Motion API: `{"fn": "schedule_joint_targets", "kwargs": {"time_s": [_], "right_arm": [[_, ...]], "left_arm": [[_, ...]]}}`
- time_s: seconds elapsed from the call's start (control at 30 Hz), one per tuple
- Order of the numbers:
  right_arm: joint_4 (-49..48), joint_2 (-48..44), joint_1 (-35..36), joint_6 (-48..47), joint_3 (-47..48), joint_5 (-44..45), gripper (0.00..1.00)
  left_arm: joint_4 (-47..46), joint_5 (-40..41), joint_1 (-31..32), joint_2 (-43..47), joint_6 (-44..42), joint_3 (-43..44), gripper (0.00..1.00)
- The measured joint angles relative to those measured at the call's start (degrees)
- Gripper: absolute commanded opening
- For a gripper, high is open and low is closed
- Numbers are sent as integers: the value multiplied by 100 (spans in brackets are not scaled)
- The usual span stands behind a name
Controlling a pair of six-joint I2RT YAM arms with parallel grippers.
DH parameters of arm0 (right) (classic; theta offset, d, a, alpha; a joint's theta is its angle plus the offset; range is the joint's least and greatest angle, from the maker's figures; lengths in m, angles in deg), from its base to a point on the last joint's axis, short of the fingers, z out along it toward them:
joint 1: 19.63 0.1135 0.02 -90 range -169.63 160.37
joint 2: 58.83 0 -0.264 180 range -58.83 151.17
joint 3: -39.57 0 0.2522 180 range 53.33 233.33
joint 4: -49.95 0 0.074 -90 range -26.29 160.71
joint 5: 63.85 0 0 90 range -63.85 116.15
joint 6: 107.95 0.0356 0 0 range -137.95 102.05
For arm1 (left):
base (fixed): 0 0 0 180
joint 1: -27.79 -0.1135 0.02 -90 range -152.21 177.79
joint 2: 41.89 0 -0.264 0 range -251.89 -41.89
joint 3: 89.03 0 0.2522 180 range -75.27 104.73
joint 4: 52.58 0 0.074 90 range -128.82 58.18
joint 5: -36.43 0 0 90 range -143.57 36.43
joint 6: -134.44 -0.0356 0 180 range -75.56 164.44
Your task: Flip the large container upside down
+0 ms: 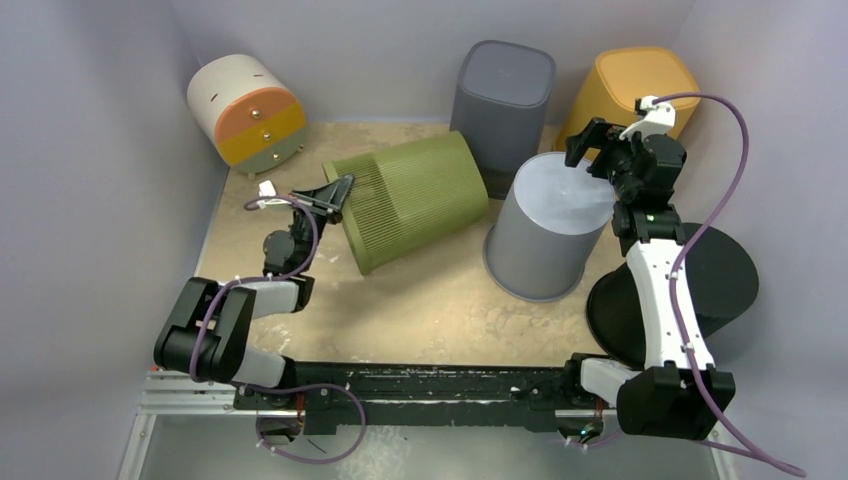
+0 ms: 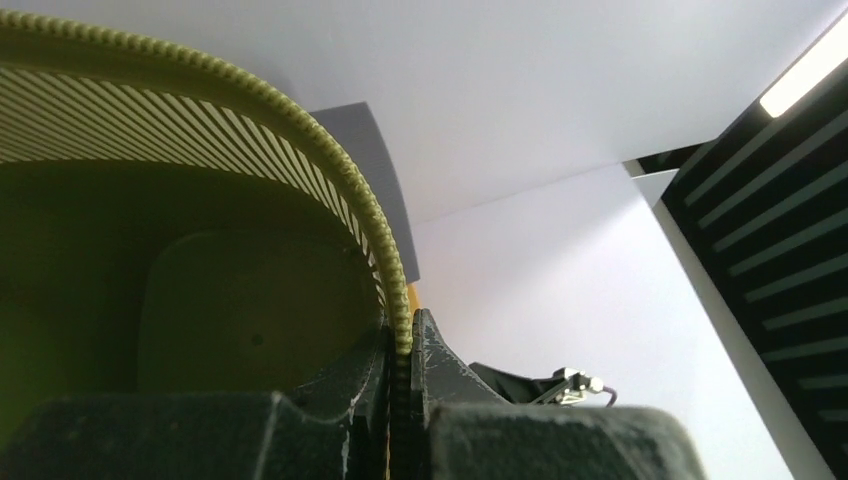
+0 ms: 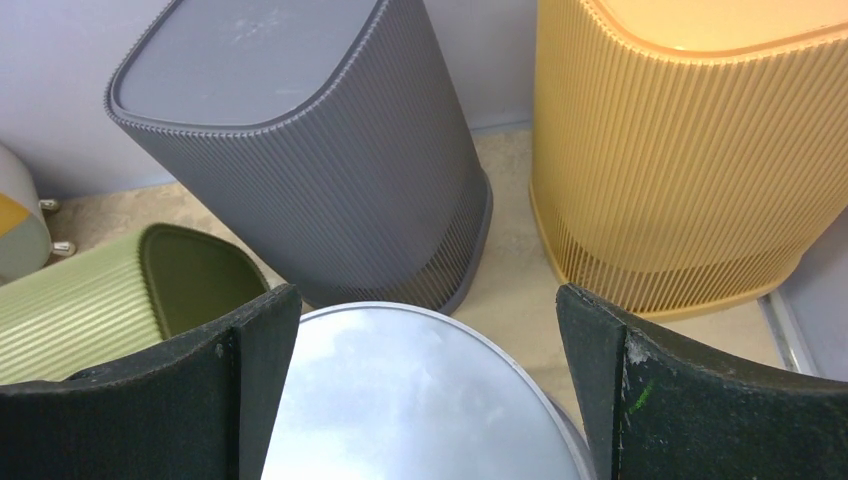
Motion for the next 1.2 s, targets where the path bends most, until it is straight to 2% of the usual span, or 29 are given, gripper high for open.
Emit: {"fn": "schedule_joint_targets", "kwargs": {"time_s": [0.23,0.43,0.73,0.83,1.0,1.2], "right_arm": [[2,42,0,-52,0,103,100],[-15,219,0,-46,4,101,99],[-31,411,2,-46,4,98,100],[-37,411,2,-48,4,98,100],[-37,411,2,-55,4,101,100],[-79,411,2,-74,4,98,100]], "left_arm": [[-306,4,-210,0,295,4,0],[-284,-28,-208,-164,575,680,0],[-745,-146,-197,-1692,944,850,0],[-844,-302,-232,-1794,949,850,0],[-866,-662,-470,-1812,938,599,0],[-870,-870,-1222,-1283,1086,-131,0]]}}
